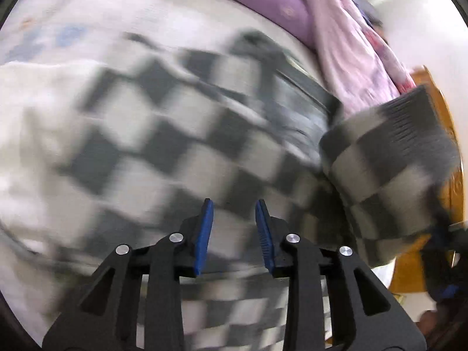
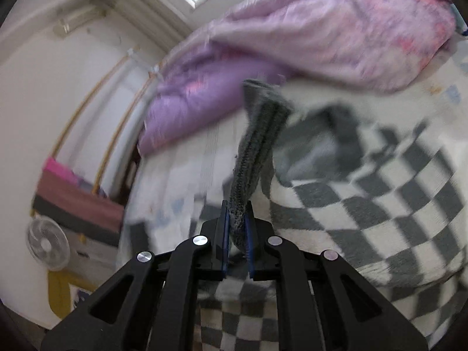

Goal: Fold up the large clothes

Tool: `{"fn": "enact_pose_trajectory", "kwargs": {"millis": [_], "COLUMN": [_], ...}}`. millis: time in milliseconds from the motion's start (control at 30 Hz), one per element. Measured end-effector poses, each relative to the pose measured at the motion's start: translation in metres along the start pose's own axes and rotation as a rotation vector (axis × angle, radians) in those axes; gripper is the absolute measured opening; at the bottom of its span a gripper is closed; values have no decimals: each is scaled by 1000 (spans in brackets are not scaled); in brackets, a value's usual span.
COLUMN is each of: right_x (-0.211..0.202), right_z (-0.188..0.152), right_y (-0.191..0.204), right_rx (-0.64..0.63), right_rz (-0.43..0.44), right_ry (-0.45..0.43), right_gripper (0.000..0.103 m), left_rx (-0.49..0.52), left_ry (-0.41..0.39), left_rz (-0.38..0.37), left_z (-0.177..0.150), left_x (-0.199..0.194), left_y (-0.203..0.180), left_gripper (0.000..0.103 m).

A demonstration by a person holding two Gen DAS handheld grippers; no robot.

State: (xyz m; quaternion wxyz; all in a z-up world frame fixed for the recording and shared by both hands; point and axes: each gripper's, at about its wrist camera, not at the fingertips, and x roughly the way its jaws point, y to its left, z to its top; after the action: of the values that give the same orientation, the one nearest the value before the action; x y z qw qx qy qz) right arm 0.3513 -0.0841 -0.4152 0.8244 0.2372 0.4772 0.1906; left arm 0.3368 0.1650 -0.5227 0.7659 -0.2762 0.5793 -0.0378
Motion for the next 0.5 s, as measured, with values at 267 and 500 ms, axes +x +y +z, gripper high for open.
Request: {"fn": "enact_pose_trajectory", "kwargs": {"millis": [267,500], "right_x": [101,49], "right_z": [-74,-58], "right_y": [6,10], "right_rx": [-132,-84], "right_rz": [-262,-111], "right_ry": [260,264], "right_gripper": [25,53], "left_rx": [-82,-78], "left_ry": [-36,-15], "left_rz": [24,-51], "left_z": [2,-1], "left_x": [-51,-46], "left_y": [80,59], "left_gripper": [45,47]}}
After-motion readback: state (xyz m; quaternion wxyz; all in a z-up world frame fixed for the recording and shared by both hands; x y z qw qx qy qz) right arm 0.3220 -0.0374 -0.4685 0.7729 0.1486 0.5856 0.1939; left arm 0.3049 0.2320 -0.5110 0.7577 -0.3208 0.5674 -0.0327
